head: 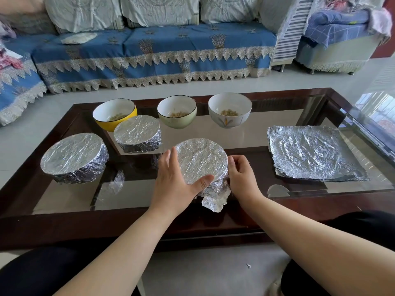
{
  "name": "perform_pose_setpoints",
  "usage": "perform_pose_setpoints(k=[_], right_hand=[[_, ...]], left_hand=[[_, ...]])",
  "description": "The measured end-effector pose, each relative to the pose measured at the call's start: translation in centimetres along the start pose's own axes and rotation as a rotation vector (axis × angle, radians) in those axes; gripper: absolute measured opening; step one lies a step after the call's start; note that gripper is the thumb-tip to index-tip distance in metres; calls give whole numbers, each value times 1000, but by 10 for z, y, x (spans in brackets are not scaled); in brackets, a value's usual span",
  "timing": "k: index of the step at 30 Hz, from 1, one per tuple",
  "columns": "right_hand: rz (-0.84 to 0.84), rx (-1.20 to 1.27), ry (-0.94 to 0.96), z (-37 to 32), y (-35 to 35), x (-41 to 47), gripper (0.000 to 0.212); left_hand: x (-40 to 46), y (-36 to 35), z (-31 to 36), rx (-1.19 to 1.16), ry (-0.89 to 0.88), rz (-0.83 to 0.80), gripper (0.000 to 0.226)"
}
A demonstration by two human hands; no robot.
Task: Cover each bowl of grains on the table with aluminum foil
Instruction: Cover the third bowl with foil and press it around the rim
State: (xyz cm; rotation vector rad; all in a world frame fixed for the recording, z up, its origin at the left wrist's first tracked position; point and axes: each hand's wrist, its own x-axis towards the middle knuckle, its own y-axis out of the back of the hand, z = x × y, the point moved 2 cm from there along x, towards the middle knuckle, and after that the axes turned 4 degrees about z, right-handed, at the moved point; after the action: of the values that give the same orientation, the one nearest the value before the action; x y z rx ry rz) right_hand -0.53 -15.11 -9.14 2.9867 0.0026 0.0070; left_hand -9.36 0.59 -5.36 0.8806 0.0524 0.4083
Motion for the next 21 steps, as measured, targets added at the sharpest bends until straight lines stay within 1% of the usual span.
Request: perform_pose_setpoints(k=[6, 13, 18, 21], right_hand=[[-31, 44, -119, -1, 2, 4, 26], [-74, 26, -147, -8, 2, 9, 16], [-125, -14, -153, -8, -1, 15, 16], [-121, -57, -128, -8, -3, 17, 16]], left_hand=[[0, -1, 0, -12, 3, -6, 129], [1, -2, 0, -35, 7, 1, 128], [0, -2, -1, -45, 10, 5, 128], [1, -3, -1, -46, 6, 11, 128]])
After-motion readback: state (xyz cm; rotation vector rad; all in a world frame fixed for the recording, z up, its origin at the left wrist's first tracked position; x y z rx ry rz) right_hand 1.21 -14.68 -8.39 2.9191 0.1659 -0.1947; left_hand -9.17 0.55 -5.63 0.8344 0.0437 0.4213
